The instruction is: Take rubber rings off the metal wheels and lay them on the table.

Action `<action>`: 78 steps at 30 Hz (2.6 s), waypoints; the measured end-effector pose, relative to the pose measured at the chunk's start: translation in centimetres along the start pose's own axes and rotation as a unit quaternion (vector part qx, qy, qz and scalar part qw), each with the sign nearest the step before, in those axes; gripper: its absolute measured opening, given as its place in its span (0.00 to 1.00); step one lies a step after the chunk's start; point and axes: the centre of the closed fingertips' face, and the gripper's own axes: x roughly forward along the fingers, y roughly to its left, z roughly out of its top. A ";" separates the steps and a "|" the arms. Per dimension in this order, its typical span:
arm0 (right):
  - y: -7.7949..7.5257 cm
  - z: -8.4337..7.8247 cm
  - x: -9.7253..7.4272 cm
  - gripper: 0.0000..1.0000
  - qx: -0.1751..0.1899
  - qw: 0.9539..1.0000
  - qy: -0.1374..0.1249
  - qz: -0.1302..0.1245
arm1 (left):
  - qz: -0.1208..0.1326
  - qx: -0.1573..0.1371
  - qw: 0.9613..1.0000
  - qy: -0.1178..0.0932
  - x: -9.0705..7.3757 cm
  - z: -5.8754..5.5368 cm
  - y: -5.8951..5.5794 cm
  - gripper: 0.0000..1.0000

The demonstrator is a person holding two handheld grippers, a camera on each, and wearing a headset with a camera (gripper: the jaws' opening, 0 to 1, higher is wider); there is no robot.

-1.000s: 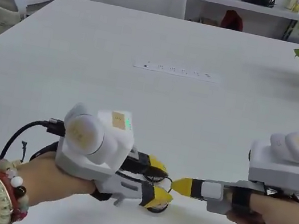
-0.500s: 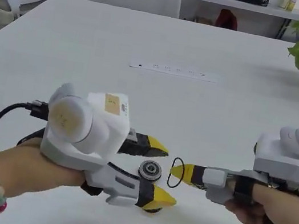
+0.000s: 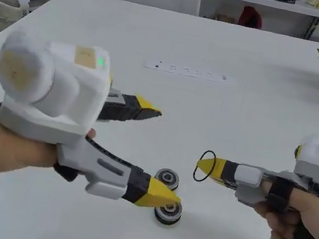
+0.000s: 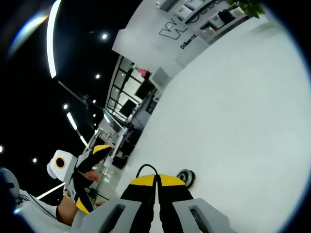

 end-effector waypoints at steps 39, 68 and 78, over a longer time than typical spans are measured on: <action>8.3 0.9 1.3 0.00 -0.238 0.969 0.018 0.064 | 0.124 -0.129 0.983 0.038 -9.5 -9.1 -0.8 0.96; 5.0 -7.2 8.4 0.00 -0.398 0.890 0.222 -0.004 | 0.114 -0.134 0.982 0.069 -9.2 -10.6 -1.3 0.95; 1.4 -8.3 9.1 0.00 -0.385 0.892 0.234 -0.045 | 0.111 -0.136 0.982 0.069 -9.1 -10.7 -1.4 0.94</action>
